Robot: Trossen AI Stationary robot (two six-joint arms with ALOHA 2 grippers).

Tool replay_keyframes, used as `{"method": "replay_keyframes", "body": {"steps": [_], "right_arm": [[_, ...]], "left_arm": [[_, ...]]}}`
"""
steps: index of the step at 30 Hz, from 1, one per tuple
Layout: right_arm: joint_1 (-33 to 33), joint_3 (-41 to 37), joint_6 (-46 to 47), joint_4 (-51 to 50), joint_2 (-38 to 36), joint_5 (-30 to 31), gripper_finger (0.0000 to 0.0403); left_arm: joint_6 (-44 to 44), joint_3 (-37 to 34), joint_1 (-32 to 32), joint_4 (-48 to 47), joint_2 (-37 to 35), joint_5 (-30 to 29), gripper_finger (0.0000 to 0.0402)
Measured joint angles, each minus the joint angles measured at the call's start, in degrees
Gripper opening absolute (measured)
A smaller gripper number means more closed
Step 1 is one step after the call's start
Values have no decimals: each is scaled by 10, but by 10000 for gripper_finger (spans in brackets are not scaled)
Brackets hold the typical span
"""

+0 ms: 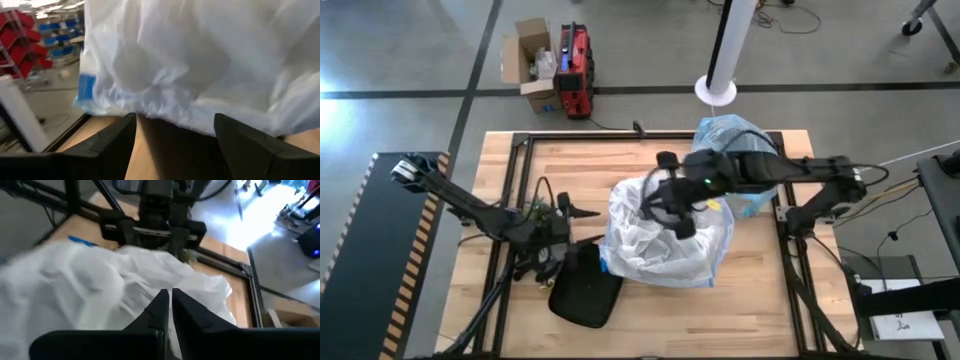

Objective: Place trash/remove bag and relplace

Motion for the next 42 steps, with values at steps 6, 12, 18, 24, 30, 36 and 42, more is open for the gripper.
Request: {"method": "replay_keyframes", "body": {"steps": [6,12,18,24,30,36,42], "right_arm": [[-17,0,-25,-22,35,-49,17],[2,0,-35,-64,17,-50,2],[0,0,-21,-114,-5,-27,1],[2,0,-24,-181,-6,11,2],[6,0,51,-291,-20,16,2],[-1,-32,57,-290,-36,17,2],[-22,-105,41,-239,-33,27,2]], "left_arm": [[-20,4,44,32,73,31,252],[25,22,68,176,177,97,237],[92,84,97,244,285,115,222],[104,175,136,239,380,182,208],[144,202,136,200,396,180,201],[144,176,136,187,355,165,209],[111,130,136,191,304,163,222]]}}
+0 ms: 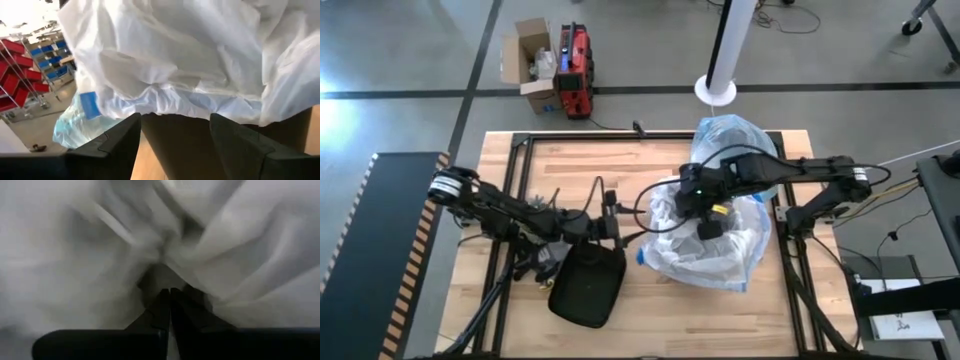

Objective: Place trash/remove bag and relplace

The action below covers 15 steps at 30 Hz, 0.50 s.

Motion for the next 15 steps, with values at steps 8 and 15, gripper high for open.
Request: {"method": "replay_keyframes", "body": {"steps": [8,15], "right_arm": [[18,-71,-18,48,-3,123,2],[75,-63,-51,51,-14,236,2]], "left_arm": [[-41,-44,0,10,-28,-1,228],[-42,-52,1,25,-26,-15,214]]}}
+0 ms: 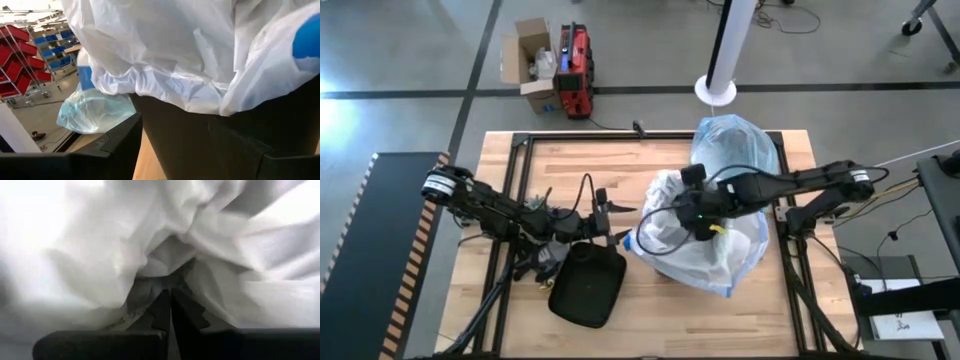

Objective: Place trash/remove bag and relplace

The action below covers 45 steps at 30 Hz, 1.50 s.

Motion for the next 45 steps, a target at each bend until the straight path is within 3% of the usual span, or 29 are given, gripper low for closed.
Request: {"method": "replay_keyframes", "body": {"steps": [14,20,27,45], "right_arm": [[86,49,-24,4,-1,111,2],[93,55,-38,-1,-1,194,2],[58,33,-33,17,16,153,2],[66,-83,10,112,48,76,2]], "left_arm": [[0,0,0,-12,4,-2,199],[0,0,0,-15,3,-2,206],[-4,0,-1,-15,3,-2,206],[-11,0,-3,-22,3,0,197]]}}
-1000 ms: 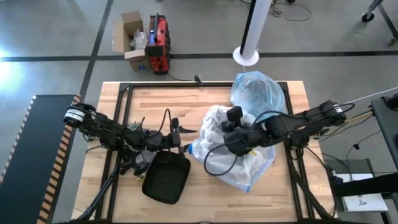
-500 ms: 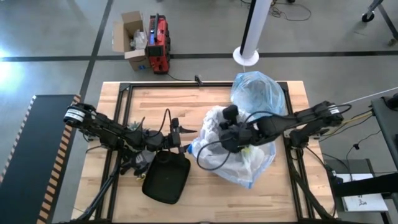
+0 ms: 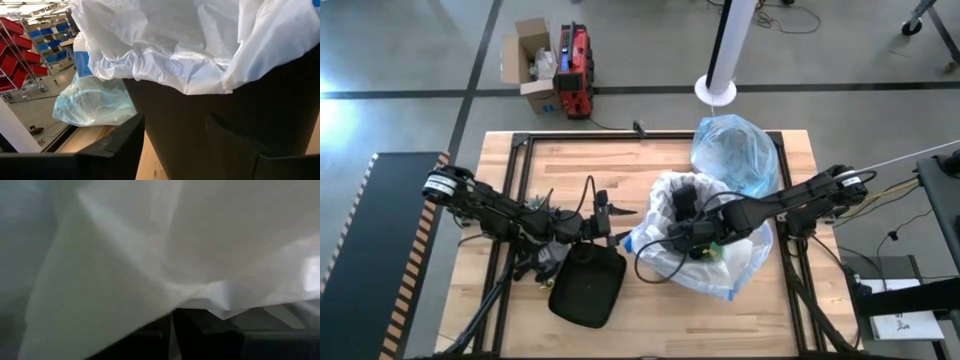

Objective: Place trash/remove bag and relplace

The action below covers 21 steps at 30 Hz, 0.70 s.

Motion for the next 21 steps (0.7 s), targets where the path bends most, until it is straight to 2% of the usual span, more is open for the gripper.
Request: {"method": "replay_keyframes", "body": {"steps": [4,10,21], "right_arm": [[0,-6,11,0,0,-10,2],[-12,-7,50,-1,0,-136,2],[-47,-11,120,-9,5,-280,2]], "left_arm": [[0,0,0,0,0,0,203],[3,0,0,12,-2,0,208],[13,0,-1,21,-15,1,199]]}}
